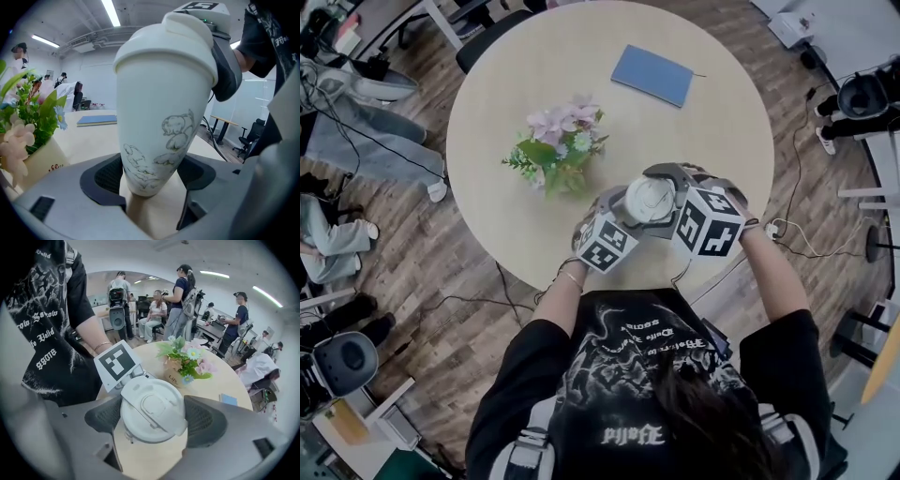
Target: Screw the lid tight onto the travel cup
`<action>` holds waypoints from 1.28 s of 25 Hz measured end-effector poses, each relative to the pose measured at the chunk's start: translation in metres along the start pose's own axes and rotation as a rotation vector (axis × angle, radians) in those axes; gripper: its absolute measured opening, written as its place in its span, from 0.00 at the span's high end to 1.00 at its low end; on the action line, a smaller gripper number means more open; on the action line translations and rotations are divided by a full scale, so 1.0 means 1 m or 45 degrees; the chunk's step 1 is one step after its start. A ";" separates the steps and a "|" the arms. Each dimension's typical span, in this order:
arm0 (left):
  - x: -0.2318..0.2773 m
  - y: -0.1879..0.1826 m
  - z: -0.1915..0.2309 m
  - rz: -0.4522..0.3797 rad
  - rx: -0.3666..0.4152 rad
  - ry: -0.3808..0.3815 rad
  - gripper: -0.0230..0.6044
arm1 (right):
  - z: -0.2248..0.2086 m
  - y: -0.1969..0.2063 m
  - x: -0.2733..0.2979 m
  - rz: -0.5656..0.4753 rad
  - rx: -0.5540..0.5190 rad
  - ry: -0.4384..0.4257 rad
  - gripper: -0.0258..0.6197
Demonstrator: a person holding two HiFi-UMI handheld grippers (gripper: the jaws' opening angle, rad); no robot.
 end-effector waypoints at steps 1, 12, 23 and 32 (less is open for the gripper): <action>0.000 0.000 0.000 0.000 0.000 -0.004 0.36 | 0.001 0.001 0.000 -0.014 0.025 0.015 0.31; 0.001 0.002 -0.001 -0.001 -0.005 -0.022 0.36 | 0.006 0.007 0.001 -0.140 0.228 0.136 0.31; 0.001 0.003 -0.002 0.005 -0.014 -0.037 0.36 | 0.012 0.016 0.003 -0.288 0.432 0.231 0.31; 0.001 0.001 -0.003 0.003 -0.020 -0.058 0.36 | 0.016 0.020 0.003 -0.392 0.516 0.294 0.30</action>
Point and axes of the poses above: the fingertips, and each gripper's own axes: x forward along the fingers, z to its left, y out of its underside, the point moved 10 cm from there along -x, backward along the fingers, and after that the axes turned 13 degrees about x, right-handed, at the moved point
